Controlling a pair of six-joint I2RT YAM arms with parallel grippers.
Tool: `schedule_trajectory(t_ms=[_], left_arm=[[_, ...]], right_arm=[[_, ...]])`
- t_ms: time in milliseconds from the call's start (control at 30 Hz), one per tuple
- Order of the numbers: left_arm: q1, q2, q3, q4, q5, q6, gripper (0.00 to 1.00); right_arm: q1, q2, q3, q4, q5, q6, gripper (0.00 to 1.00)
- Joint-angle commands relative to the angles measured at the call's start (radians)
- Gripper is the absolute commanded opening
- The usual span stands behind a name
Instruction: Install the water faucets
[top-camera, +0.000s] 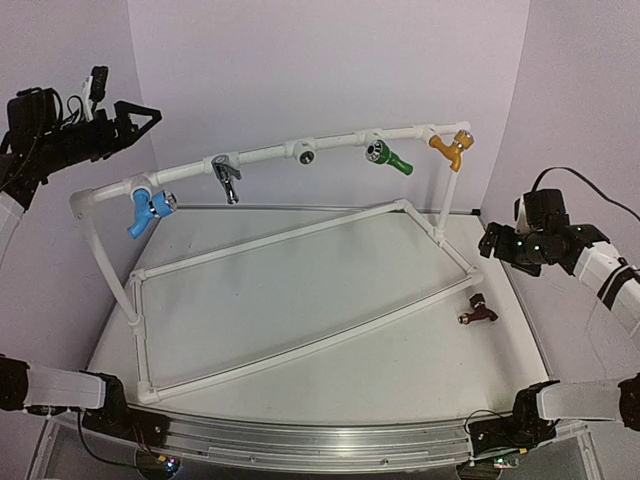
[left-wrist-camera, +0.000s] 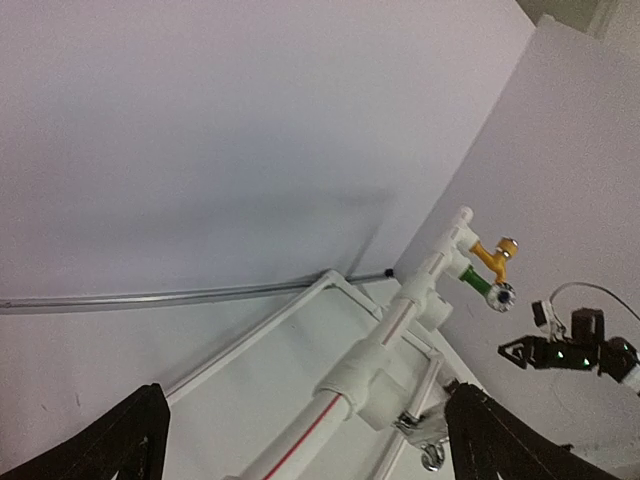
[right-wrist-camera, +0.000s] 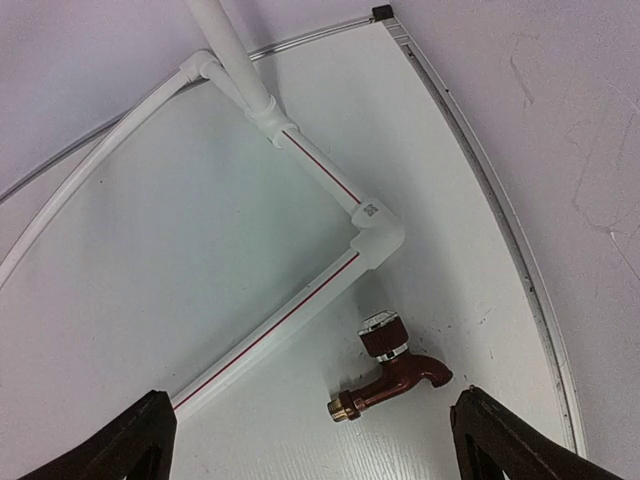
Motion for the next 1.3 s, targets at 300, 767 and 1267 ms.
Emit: schedule_trajectory(t_ms=[300, 767, 1267], left_arm=[[-0.173, 0.066, 0.071, -0.03, -0.054, 0.073, 1.0], [-0.173, 0.082, 0.055, -0.062, -0.027, 0.098, 1.0], [-0.201, 0.056, 0.004, -0.037, 0.029, 0.087, 1.0]], right_arm=[[-0.002, 0.112, -0.084, 0.094, 0.035, 0.022, 0.98], [-0.05, 0.277, -0.147, 0.189, -0.057, 0.163, 0.98], [-0.049, 0.396, -0.141, 0.238, 0.038, 0.128, 0.98]])
